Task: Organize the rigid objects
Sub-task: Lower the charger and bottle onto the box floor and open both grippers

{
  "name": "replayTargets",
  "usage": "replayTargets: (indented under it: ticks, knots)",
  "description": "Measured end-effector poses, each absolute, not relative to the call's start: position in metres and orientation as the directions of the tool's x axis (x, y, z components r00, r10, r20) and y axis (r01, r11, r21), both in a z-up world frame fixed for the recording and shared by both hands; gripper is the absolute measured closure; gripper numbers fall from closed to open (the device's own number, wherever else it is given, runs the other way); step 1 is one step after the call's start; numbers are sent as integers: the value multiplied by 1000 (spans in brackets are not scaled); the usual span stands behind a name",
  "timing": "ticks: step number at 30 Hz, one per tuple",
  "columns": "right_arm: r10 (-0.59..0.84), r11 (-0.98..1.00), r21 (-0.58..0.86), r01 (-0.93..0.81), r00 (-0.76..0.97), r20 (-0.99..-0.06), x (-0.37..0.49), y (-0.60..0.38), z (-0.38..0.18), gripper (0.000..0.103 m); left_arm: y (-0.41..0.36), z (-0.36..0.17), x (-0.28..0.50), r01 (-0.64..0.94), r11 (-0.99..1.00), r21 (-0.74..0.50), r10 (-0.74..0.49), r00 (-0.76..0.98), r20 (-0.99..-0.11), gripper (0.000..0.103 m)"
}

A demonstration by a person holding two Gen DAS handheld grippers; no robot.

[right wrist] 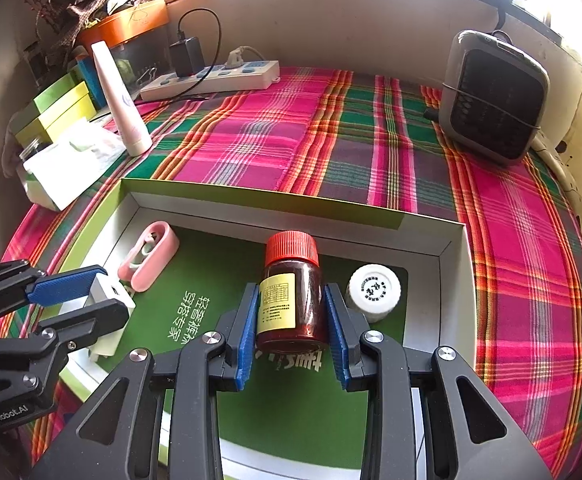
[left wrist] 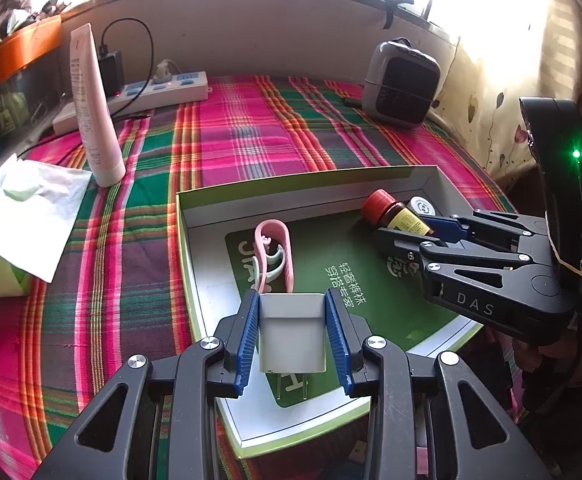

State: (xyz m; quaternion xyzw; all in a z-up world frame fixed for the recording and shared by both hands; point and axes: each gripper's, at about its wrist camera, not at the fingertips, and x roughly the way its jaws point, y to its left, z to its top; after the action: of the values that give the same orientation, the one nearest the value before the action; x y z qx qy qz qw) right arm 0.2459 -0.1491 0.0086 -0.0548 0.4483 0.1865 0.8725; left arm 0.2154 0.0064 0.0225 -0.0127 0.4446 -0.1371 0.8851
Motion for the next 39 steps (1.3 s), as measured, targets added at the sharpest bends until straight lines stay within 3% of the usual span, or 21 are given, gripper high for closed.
replayTargets:
  ticks: [39]
  knots:
    - [258, 933, 54, -355, 557, -790, 247, -148, 8, 67, 8, 21, 215, 235, 960, -150, -260, 565, -783, 70]
